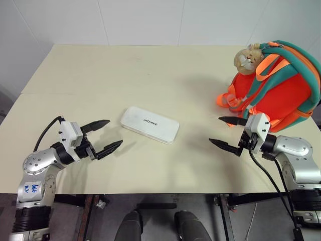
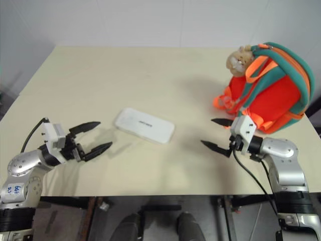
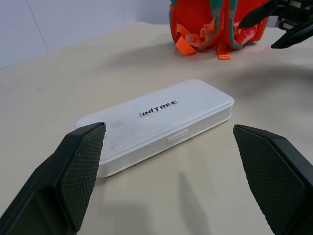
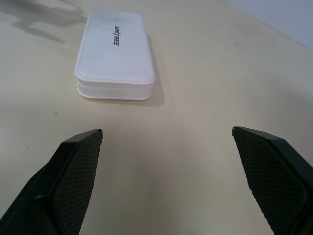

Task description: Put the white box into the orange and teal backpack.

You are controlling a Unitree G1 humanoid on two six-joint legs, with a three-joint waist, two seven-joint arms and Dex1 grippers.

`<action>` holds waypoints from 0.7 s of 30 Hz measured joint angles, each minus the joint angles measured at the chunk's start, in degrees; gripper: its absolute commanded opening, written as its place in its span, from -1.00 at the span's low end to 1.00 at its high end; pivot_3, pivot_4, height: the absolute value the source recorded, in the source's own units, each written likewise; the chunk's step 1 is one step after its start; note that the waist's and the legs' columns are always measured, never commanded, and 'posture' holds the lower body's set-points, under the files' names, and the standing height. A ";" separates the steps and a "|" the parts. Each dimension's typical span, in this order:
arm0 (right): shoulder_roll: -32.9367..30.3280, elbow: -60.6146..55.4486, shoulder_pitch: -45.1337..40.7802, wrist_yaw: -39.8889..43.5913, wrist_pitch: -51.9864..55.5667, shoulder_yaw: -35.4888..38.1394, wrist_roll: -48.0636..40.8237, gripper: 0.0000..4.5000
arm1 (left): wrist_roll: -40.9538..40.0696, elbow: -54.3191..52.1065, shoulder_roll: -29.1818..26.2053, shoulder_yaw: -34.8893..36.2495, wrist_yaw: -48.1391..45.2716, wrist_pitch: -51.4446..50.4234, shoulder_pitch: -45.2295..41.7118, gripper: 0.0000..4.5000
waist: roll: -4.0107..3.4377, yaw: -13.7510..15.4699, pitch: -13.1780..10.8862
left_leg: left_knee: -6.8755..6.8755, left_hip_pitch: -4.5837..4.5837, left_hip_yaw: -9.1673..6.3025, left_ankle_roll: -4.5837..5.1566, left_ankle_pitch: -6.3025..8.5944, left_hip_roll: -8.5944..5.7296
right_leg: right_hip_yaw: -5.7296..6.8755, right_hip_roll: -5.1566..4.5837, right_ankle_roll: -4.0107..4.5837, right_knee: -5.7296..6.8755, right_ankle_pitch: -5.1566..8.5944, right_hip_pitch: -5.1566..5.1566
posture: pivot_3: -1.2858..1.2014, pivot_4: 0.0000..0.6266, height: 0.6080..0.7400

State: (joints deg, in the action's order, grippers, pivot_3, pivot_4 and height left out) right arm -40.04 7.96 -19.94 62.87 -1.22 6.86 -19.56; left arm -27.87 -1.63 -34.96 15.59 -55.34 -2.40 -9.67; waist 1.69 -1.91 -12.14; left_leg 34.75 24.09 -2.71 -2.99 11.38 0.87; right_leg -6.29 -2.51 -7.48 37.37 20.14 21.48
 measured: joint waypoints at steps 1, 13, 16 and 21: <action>0.01 0.21 -0.11 0.00 -0.01 -0.02 0.02 1.00 | 0.00 0.01 0.07 -0.01 0.17 0.00 0.00 0.98 | 0.00 -0.01 0.00 | 0.00 0.00 0.00 0.00 0.00 0.00 | 0.00 0.00 0.00 0.00 0.00 0.00 | 0.03 -0.52 1.00; 2.57 1.35 -4.88 -0.84 2.27 -2.28 0.12 0.74 | 1.09 3.98 -0.06 -0.19 0.34 3.15 -2.32 0.73 | 0.00 -0.11 0.00 | 0.01 0.00 -0.03 0.00 0.00 0.02 | 0.03 0.03 0.00 0.03 0.00 0.01 | 0.03 -0.52 1.00; 3.93 0.07 -4.86 -2.01 3.82 -4.24 0.65 0.28 | 2.36 7.75 -0.96 0.39 1.22 5.07 -4.18 0.32 | 0.00 -0.10 0.00 | 0.01 0.00 -0.03 0.00 0.00 0.01 | 0.03 0.03 0.00 0.03 0.00 0.01 | 0.03 -0.52 1.00; 6.70 -0.75 -4.95 -4.69 5.14 -7.59 3.34 -0.50 | 5.19 13.79 -1.79 1.23 3.37 8.17 -7.77 -0.39 | -0.01 -0.05 0.00 | 0.01 0.01 -0.03 0.00 0.00 -0.01 | 0.03 0.01 -0.01 0.03 0.00 0.02 | 0.03 -0.52 1.00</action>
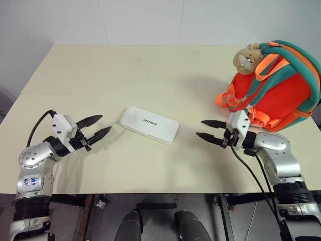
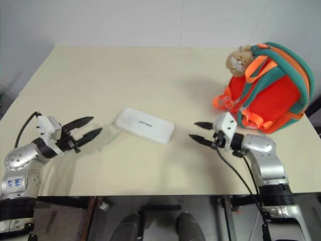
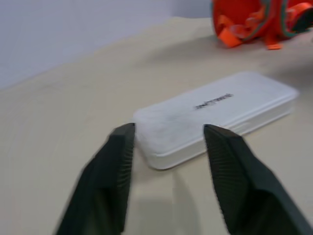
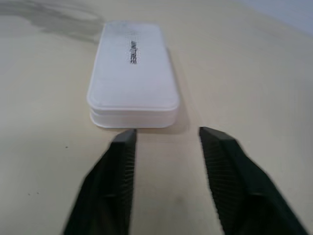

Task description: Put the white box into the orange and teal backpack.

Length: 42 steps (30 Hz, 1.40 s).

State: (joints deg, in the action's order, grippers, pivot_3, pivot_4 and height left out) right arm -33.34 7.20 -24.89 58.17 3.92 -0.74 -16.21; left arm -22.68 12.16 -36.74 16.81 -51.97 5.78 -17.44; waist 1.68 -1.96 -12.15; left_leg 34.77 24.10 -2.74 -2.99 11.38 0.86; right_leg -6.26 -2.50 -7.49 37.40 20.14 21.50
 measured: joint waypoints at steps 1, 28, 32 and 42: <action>0.55 0.01 -0.42 -0.59 0.07 -1.11 0.79 -0.67 | 0.63 0.95 -0.06 0.01 0.53 0.43 -0.53 -0.55 | 0.00 -0.01 0.00 | 0.00 0.01 0.00 0.00 0.00 0.00 | 0.00 0.00 0.00 0.00 0.00 0.03 | 0.03 -0.52 1.00; 10.89 -2.68 -4.35 -10.42 11.23 -8.81 9.09 -1.00 | 16.56 38.03 9.55 -9.78 14.78 10.43 -25.87 -0.98 | 0.02 -0.03 0.01 | 0.15 0.07 -0.04 -0.02 -0.01 -0.01 | 0.07 0.09 -0.07 0.18 -0.03 0.08 | 0.03 -0.52 1.00; 9.53 -6.34 -2.64 -10.44 14.12 -8.62 8.30 -1.00 | 16.54 37.46 8.84 -9.85 14.40 10.37 -25.11 -0.98 | 0.02 -0.02 0.01 | 0.14 0.07 -0.05 -0.02 -0.01 -0.01 | 0.07 0.09 -0.07 0.19 -0.03 0.08 | 0.03 -0.52 1.00; 8.65 -7.79 -0.72 -11.72 15.66 -7.78 7.89 -1.00 | 16.41 37.44 7.92 -8.89 16.05 8.29 -25.23 -0.98 | 0.04 0.20 0.01 | 0.19 0.07 -0.06 -0.02 -0.01 -0.03 | 0.08 0.07 -0.08 0.20 -0.03 0.06 | 0.03 -0.52 1.00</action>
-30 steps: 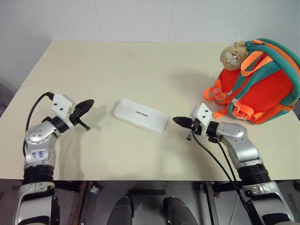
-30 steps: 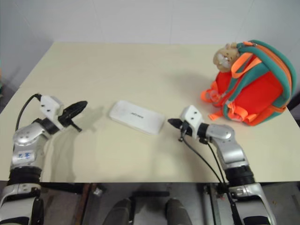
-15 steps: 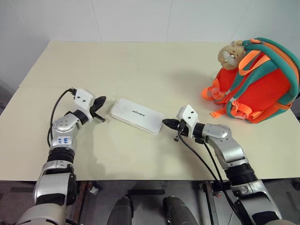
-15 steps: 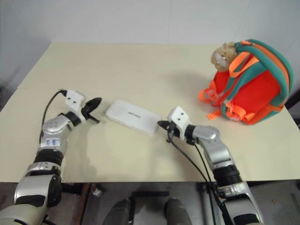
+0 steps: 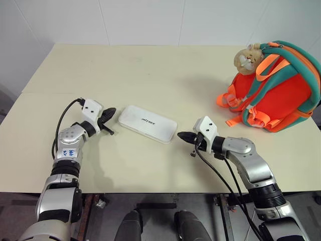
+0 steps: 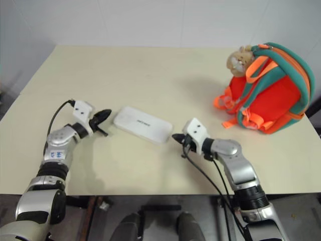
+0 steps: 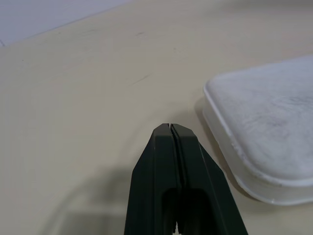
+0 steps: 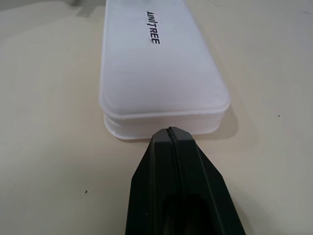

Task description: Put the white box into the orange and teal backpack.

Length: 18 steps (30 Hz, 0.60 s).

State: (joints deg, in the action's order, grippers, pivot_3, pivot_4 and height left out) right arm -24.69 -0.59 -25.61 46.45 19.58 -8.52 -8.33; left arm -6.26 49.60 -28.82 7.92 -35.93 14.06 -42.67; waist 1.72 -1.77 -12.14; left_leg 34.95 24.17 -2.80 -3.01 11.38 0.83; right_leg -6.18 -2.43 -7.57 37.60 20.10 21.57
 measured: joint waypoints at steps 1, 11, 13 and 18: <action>0.37 1.19 -0.18 -0.22 -0.57 -0.03 0.15 -1.00 | 0.00 0.00 0.02 -0.11 -0.14 -0.27 -0.34 -0.98 | 0.00 -0.01 0.00 | 0.00 0.00 0.00 0.00 0.00 0.00 | 0.00 0.00 0.00 -0.01 0.00 0.00 | 0.03 -0.52 1.00; 3.57 10.10 -3.29 -1.11 -5.82 -0.60 1.88 -1.00 | 0.02 0.07 1.30 -2.23 -3.60 -2.93 -1.87 -0.98 | 0.00 -0.08 0.00 | -0.02 0.00 0.01 0.00 0.00 0.00 | 0.00 0.01 0.00 -0.01 0.00 0.01 | 0.03 -0.52 1.00; 3.57 10.11 -3.29 -1.11 -5.88 -0.51 1.99 -1.00 | -0.18 -1.57 1.20 -2.20 -4.53 -4.50 -1.20 -0.98 | 0.00 -0.10 0.00 | -0.03 0.00 0.01 0.00 0.00 0.01 | 0.00 0.01 0.00 -0.02 0.00 0.01 | 0.03 -0.52 1.00; 2.46 9.84 -3.09 -0.96 -5.65 0.14 2.15 -1.00 | -1.73 -9.79 0.92 -1.97 -6.25 -9.33 4.27 -0.98 | -0.01 -0.10 0.00 | -0.04 0.00 0.00 -0.01 0.00 0.02 | -0.01 0.00 0.00 -0.02 0.00 0.01 | 0.03 -0.52 1.00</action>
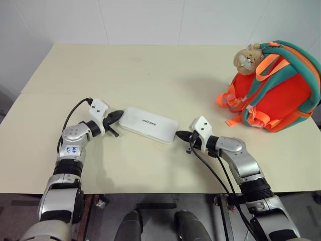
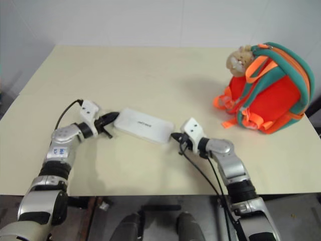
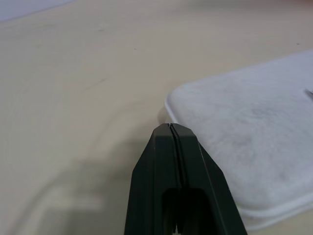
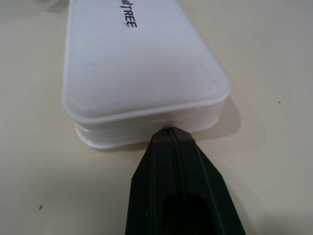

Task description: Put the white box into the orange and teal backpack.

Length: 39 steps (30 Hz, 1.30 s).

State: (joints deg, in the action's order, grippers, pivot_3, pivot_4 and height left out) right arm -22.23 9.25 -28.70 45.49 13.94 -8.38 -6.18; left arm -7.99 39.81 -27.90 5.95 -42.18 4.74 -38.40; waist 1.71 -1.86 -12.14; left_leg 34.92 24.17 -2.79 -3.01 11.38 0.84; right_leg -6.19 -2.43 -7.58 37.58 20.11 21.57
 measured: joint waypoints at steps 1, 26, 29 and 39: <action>-0.39 -0.17 0.08 0.04 0.09 0.11 0.00 -1.00 | -0.25 -1.53 0.02 -0.02 -0.30 -0.99 1.12 -0.98 | 0.00 0.01 0.00 | 0.00 0.00 0.00 0.00 0.00 0.00 | 0.00 -0.01 0.00 0.00 0.00 -0.01 | 0.03 -0.52 1.00; -18.76 -3.71 10.16 13.72 2.39 11.16 -8.62 -1.00 | -4.95 -43.48 6.22 -7.81 -0.16 -27.67 21.72 -0.98 | -0.01 0.11 0.00 | 0.02 -0.02 -0.01 0.03 0.02 -0.03 | -0.04 -0.05 -0.01 -0.17 0.01 -0.13 | 0.03 -0.52 1.00; -18.48 -2.78 10.45 14.04 1.95 11.12 -8.63 -1.00 | -4.94 -43.93 6.22 -8.17 0.82 -28.09 21.92 -0.98 | -0.01 0.14 0.00 | 0.03 -0.02 -0.01 0.03 0.02 -0.04 | -0.05 -0.05 -0.01 -0.17 0.00 -0.14 | 0.03 -0.52 1.00; -23.36 -2.83 11.04 17.19 6.52 12.42 -12.08 -0.31 | -5.46 -40.87 1.14 -4.75 1.23 -28.09 18.69 -0.60 | -0.04 0.16 -0.02 | 0.02 -0.02 0.00 0.03 0.02 -0.05 | -0.05 -0.06 -0.01 -0.18 0.00 -0.12 | 0.03 -0.52 1.00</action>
State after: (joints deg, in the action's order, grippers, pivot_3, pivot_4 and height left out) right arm -45.59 6.43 -17.66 62.68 20.46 4.04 -18.26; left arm -13.46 -1.06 -26.76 1.20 -40.95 -23.35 -19.71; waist 1.67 -1.70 -12.16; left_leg 34.94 24.15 -2.79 -2.99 11.40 0.80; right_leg -6.24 -2.49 -7.59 37.41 20.11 21.45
